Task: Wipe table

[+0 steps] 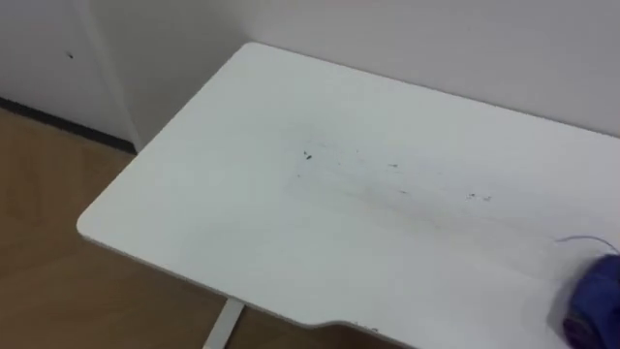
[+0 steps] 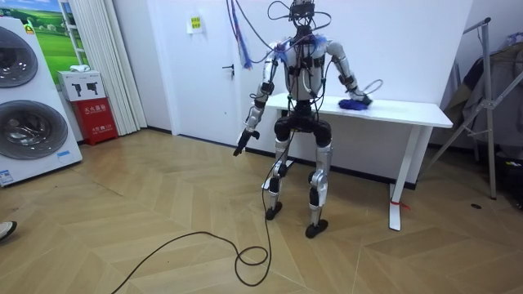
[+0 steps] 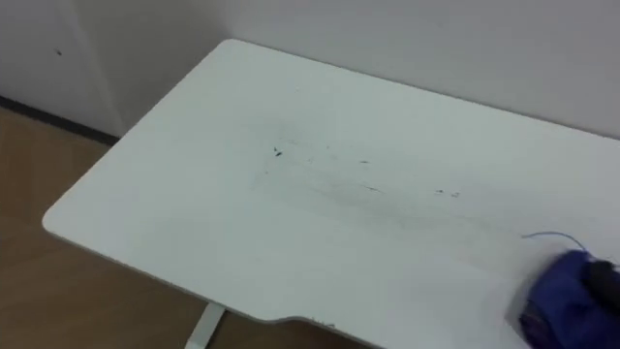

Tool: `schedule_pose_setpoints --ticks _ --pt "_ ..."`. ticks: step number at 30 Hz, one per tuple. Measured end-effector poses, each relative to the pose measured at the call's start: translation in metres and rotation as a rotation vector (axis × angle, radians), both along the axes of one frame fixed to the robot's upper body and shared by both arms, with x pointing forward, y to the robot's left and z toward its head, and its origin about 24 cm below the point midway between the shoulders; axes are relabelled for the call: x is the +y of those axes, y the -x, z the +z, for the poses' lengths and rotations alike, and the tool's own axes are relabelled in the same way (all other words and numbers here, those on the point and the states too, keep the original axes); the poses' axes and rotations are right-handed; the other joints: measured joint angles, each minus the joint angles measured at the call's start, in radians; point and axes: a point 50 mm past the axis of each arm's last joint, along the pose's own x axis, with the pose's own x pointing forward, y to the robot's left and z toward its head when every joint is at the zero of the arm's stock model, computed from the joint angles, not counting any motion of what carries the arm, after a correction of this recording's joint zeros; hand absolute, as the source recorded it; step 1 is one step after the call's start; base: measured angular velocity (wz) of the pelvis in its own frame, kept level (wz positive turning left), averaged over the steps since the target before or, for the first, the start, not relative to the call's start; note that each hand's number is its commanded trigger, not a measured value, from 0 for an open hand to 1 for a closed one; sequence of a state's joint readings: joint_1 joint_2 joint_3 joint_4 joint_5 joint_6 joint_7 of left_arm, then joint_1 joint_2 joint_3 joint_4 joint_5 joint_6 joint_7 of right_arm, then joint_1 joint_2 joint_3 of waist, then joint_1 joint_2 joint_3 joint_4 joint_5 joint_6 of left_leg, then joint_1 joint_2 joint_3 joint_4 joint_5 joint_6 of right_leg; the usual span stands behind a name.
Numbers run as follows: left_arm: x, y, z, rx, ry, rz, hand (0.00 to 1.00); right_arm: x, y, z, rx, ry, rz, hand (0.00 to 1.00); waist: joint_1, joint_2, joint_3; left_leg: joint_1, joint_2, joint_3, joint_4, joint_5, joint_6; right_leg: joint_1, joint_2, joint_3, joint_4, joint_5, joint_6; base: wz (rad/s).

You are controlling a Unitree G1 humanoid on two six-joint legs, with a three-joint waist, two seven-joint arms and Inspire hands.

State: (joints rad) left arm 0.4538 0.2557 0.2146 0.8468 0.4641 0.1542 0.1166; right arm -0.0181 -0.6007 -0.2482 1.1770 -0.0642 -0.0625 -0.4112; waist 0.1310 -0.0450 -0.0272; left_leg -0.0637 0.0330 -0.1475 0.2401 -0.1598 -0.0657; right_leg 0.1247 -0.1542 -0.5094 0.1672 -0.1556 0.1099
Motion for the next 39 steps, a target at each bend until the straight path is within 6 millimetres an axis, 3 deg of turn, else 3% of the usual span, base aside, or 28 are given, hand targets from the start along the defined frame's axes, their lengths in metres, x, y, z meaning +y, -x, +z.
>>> schedule_pose_setpoints --ticks 3,5,8,10,11,12,13,15,16,18,20,23,24,25,26,28,31,33,34,36,38,39 --pt "-0.003 -0.015 -0.002 -0.039 0.011 -0.014 0.00 -0.001 0.012 -0.002 -0.005 0.005 -0.048 1.00 -0.019 -0.002 0.0018 -0.003 0.007 0.011 0.002 -0.002 -0.008 -0.006 0.004 0.011 0.002 0.000 -0.010 -0.17" --pt "-0.007 -0.023 -0.005 -0.052 0.021 -0.044 0.00 0.000 0.004 -0.001 -0.002 0.008 -0.041 1.00 -0.011 0.001 0.0028 -0.010 0.009 0.018 0.006 -0.002 -0.009 -0.020 0.007 0.029 0.004 0.002 -0.017 -0.28" --pt "-0.017 -0.034 -0.010 -0.048 0.051 -0.102 0.00 0.010 -0.033 0.005 -0.026 0.033 -0.006 1.00 0.017 0.009 0.0091 -0.047 0.026 0.049 0.018 0.004 -0.011 -0.077 0.019 0.070 0.009 0.015 -0.033 -0.46" --pt "-0.028 -0.042 -0.017 -0.031 0.092 -0.140 0.00 0.034 -0.095 0.019 -0.066 0.065 0.145 1.00 0.055 0.022 0.0186 -0.089 0.034 0.060 0.019 0.015 -0.008 -0.157 0.024 0.112 0.041 0.028 -0.052 -0.69" --pt "-0.031 -0.047 -0.019 -0.032 0.102 -0.155 0.00 0.042 -0.113 0.025 -0.084 0.077 0.196 1.00 0.057 0.027 0.0222 -0.103 0.037 0.061 0.019 0.020 -0.008 -0.173 0.027 0.115 0.042 0.033 -0.056 -0.43" --pt "-0.033 -0.054 -0.020 -0.046 0.114 -0.167 0.00 0.061 -0.149 0.040 -0.128 0.101 0.300 1.00 0.070 0.037 0.0299 -0.129 0.044 0.063 0.018 0.031 -0.013 -0.206 0.032 0.119 0.047 0.038 -0.061 -0.11" --pt "-0.034 -0.062 -0.020 -0.070 0.120 -0.182 0.00 0.082 -0.183 0.057 -0.172 0.117 0.407 1.00 0.093 0.053 0.0435 -0.141 0.050 0.064 0.014 0.040 -0.018 -0.230 0.038 0.123 0.051 0.039 -0.063 -0.09" --pt "-0.037 -0.073 -0.019 -0.103 0.130 -0.201 0.00 0.103 -0.215 0.080 -0.216 0.159 0.550 1.00 0.140 0.072 0.0609 -0.143 0.053 0.064 -0.004 0.053 -0.026 -0.250 0.042 0.128 0.054 0.038 -0.065 0.06" --pt "-0.038 -0.074 -0.018 -0.116 0.134 -0.197 0.00 0.111 -0.225 0.090 -0.238 0.167 0.600 1.00 0.178 0.083 0.0597 -0.149 0.053 0.063 -0.019 0.065 -0.027 -0.263 0.042 0.129 0.055 0.035 -0.066 0.21" --pt "-0.036 -0.069 -0.018 -0.108 0.132 -0.171 0.00 0.119 -0.236 0.101 -0.280 0.161 0.632 1.00 0.213 0.082 0.0595 -0.154 0.049 0.053 -0.049 0.088 -0.025 -0.280 0.035 0.119 0.067 0.032 -0.075 0.27" --pt "-0.035 -0.053 -0.019 -0.057 0.125 -0.145 0.00 0.119 -0.232 0.096 -0.270 0.162 0.648 1.00 0.213 0.068 0.0553 -0.150 0.039 0.059 -0.053 0.091 -0.022 -0.268 0.020 0.095 0.081 0.012 -0.069 0.45" --pt "-0.033 -0.023 -0.019 0.014 0.123 -0.117 0.00 0.107 -0.197 0.057 -0.195 0.116 0.625 1.00 0.159 0.007 0.0503 -0.109 0.013 0.093 -0.050 0.094 -0.015 -0.180 -0.004 0.076 0.069 -0.013 -0.042 0.70" --pt "-0.033 -0.016 -0.018 0.029 0.122 -0.111 0.00 0.101 -0.175 0.037 -0.174 0.079 0.588 1.00 0.138 -0.007 0.0471 -0.079 0.002 0.096 -0.048 0.089 -0.007 -0.127 -0.007 0.064 0.047 -0.015 -0.039 0.69" --pt "-0.034 -0.009 -0.018 0.046 0.121 -0.116 0.00 0.095 -0.151 0.018 -0.148 0.042 0.533 1.00 0.110 -0.023 0.0361 -0.044 -0.006 0.108 -0.049 0.078 0.007 -0.076 -0.011 0.063 0.037 -0.018 -0.034 0.70" --pt "-0.034 -0.006 -0.018 0.055 0.119 -0.125 0.00 0.091 -0.137 0.010 -0.130 0.027 0.504 1.00 0.096 -0.029 0.0328 -0.026 -0.010 0.122 -0.047 0.073 0.015 -0.052 -0.016 0.061 0.038 -0.021 -0.028 0.60" --pt "-0.032 0.000 -0.016 0.063 0.111 -0.142 0.00 0.073 -0.088 -0.013 -0.066 -0.002 0.393 1.00 0.059 -0.037 0.0177 0.031 -0.011 0.152 -0.039 0.031 0.030 0.017 -0.019 0.054 0.039 -0.028 -0.015 0.25" --pt "-0.025 -0.002 -0.014 0.040 0.092 -0.112 0.00 0.044 -0.042 -0.016 -0.038 -0.008 0.235 1.00 0.026 -0.028 0.0099 0.039 -0.007 0.167 0.023 -0.018 0.036 0.049 -0.019 0.039 0.038 -0.027 -0.011 -0.18" --pt "-0.020 -0.002 -0.012 0.033 0.077 -0.096 0.00 0.030 -0.022 -0.013 -0.017 0.008 0.179 1.00 0.007 -0.010 0.0025 0.031 -0.001 0.184 0.048 -0.034 0.039 0.046 -0.019 0.040 0.037 -0.025 -0.006 -0.37" --pt "-0.016 -0.008 -0.011 0.019 0.066 -0.097 0.00 0.022 -0.020 -0.006 -0.024 0.026 0.157 1.00 0.005 0.002 0.0027 0.021 0.006 0.203 0.053 -0.040 0.039 0.031 -0.019 0.041 0.037 -0.025 -0.006 -0.53" --pt "-0.011 -0.017 -0.010 -0.005 0.055 -0.094 0.00 0.017 -0.028 0.001 -0.046 0.038 0.150 1.00 0.001 0.018 0.0044 -0.017 0.017 0.230 0.068 -0.040 0.039 -0.014 -0.017 0.046 0.037 -0.025 -0.005 -0.62" --pt "-0.014 -0.037 -0.011 -0.051 0.064 -0.098 0.00 0.016 -0.050 0.013 -0.085 0.064 0.166 1.00 0.002 0.048 0.0061 -0.067 0.037 0.249 0.089 -0.037 0.038 -0.071 -0.001 0.064 0.038 -0.003 -0.018 -0.54" --pt "-0.015 -0.052 -0.012 -0.078 0.066 -0.115 0.00 0.021 -0.072 0.020 -0.105 0.082 0.187 1.00 0.009 0.063 0.0096 -0.095 0.046 0.251 0.090 -0.027 0.034 -0.110 0.010 0.081 0.038 0.013 -0.030 -0.61"
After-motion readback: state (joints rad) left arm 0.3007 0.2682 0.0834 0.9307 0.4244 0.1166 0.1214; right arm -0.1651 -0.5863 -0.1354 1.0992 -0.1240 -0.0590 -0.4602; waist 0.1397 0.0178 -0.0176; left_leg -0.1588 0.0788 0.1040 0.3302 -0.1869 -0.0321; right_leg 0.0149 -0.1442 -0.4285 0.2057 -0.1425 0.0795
